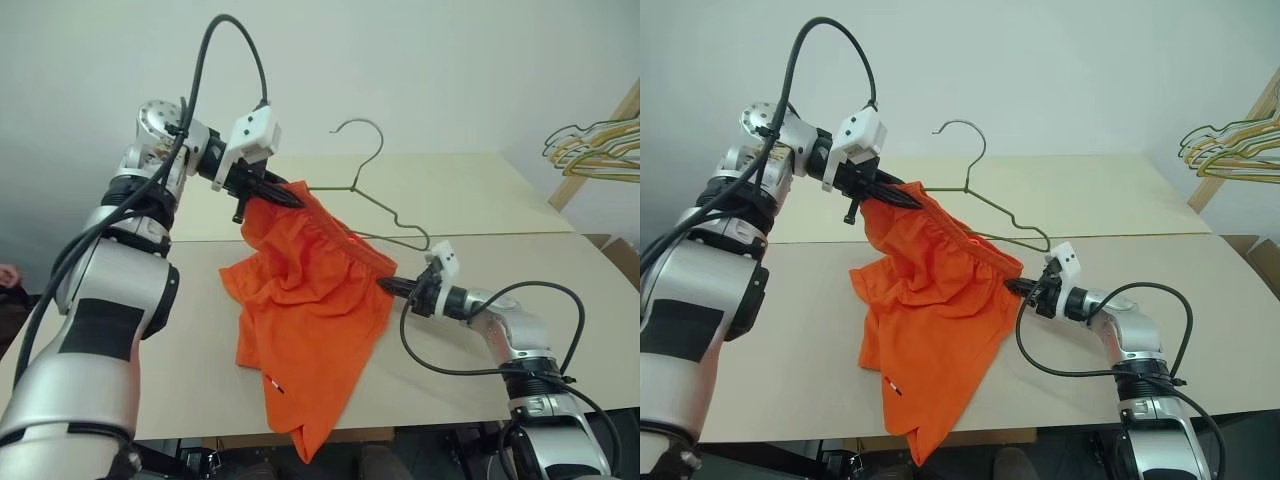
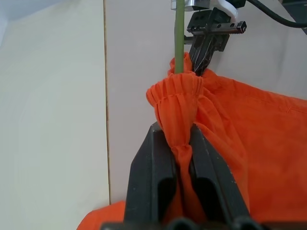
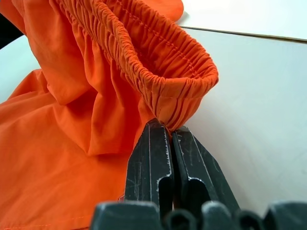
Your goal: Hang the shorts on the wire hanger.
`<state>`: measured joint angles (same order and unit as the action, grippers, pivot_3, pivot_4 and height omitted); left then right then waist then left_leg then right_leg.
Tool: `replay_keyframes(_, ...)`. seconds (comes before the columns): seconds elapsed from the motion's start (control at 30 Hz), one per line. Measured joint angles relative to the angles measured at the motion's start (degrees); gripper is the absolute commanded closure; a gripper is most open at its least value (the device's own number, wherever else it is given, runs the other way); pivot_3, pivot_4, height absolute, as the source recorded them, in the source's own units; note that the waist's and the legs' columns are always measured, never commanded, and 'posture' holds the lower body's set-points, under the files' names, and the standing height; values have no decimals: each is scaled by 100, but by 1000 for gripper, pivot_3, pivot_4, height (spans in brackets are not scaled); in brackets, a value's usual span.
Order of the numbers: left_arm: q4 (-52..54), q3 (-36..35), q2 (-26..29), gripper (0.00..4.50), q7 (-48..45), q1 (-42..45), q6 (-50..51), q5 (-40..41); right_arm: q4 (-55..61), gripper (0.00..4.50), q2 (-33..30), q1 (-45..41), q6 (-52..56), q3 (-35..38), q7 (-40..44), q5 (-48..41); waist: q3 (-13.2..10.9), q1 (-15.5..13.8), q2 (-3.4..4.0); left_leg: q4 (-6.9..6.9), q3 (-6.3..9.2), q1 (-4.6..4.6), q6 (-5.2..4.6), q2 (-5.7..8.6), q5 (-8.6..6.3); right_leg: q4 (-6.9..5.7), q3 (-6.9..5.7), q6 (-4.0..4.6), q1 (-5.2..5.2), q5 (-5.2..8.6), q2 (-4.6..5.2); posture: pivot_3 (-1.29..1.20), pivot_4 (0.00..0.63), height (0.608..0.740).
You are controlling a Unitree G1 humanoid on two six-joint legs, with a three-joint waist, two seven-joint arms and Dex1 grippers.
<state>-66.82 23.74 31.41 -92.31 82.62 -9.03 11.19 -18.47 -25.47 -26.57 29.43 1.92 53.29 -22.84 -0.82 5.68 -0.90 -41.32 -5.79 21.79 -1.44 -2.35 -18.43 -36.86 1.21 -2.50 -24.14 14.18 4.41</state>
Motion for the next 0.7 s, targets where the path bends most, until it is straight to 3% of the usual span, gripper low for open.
replay_keyframes(0.7,-190,-381,-75,4500,14,-249,-557,-926,666,4462,-836,584,-334,341,108,-94,0,1,0,-2,5,4,-1,3,-1,2,-1,-1,0,0,1,-90,0,740)
